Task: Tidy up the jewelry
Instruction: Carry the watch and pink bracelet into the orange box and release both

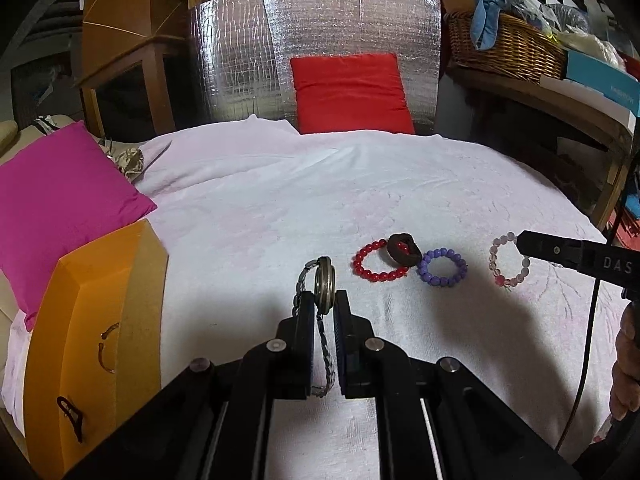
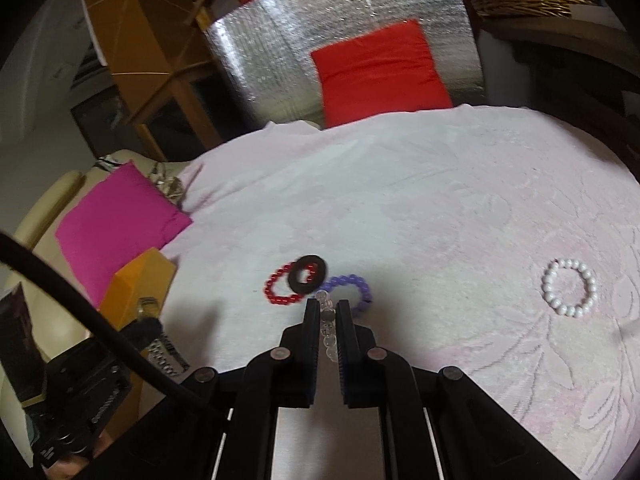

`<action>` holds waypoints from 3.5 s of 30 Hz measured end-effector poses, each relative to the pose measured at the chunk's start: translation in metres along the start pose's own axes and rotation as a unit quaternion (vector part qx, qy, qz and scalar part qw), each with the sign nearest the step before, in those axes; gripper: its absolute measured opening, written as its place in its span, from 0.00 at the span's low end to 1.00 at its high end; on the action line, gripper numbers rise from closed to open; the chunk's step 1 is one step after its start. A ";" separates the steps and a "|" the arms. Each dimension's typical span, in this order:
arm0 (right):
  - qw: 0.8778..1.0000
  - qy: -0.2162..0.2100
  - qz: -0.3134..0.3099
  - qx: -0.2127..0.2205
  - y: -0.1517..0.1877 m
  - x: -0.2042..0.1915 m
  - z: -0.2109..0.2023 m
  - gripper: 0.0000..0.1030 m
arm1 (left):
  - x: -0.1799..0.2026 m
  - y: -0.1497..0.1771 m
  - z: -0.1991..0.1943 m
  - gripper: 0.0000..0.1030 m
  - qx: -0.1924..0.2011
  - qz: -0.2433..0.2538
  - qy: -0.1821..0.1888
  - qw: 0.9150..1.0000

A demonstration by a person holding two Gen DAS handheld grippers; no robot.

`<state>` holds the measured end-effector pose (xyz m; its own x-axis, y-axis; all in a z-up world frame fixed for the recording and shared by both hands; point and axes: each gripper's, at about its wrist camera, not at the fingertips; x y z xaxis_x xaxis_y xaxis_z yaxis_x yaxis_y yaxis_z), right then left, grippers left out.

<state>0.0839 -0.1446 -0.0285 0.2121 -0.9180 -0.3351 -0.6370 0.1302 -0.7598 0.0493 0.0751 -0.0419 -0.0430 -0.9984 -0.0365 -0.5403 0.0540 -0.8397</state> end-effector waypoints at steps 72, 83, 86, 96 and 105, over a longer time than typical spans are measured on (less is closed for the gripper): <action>0.956 -0.234 -0.096 -0.148 0.050 -0.289 0.108 0.09 | -0.238 0.072 -0.072 0.09 -0.028 -0.263 -0.152 0.952; 0.960 -0.188 -0.154 -0.142 0.067 -0.295 0.098 0.10 | -0.238 0.069 -0.086 0.20 -0.003 -0.235 -0.204 0.950; 0.963 -0.135 -0.203 -0.116 0.068 -0.292 0.083 0.11 | -0.224 0.064 -0.086 0.29 0.006 -0.206 -0.211 0.956; 0.970 0.022 -0.238 -0.044 0.057 -0.222 0.036 0.21 | -0.159 0.046 -0.068 0.34 0.007 -0.121 -0.181 0.976; 0.973 0.078 -0.216 -0.022 0.042 -0.162 0.009 0.21 | -0.116 0.037 -0.052 0.34 0.001 -0.077 -0.167 0.983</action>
<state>0.0298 0.0131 -0.0110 0.3547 -0.9294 0.1021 -0.5450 -0.2943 -0.7851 -0.0094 0.1938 -0.0408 0.3176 -0.9445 -0.0841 -0.5174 -0.0983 -0.8501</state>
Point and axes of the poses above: each gripper's, at about its wrist camera, not at the fingertips, and z roughly the way its jaws point, x to its right, y to its underside, and after that the axes turned 6 degrees about x, right-handed
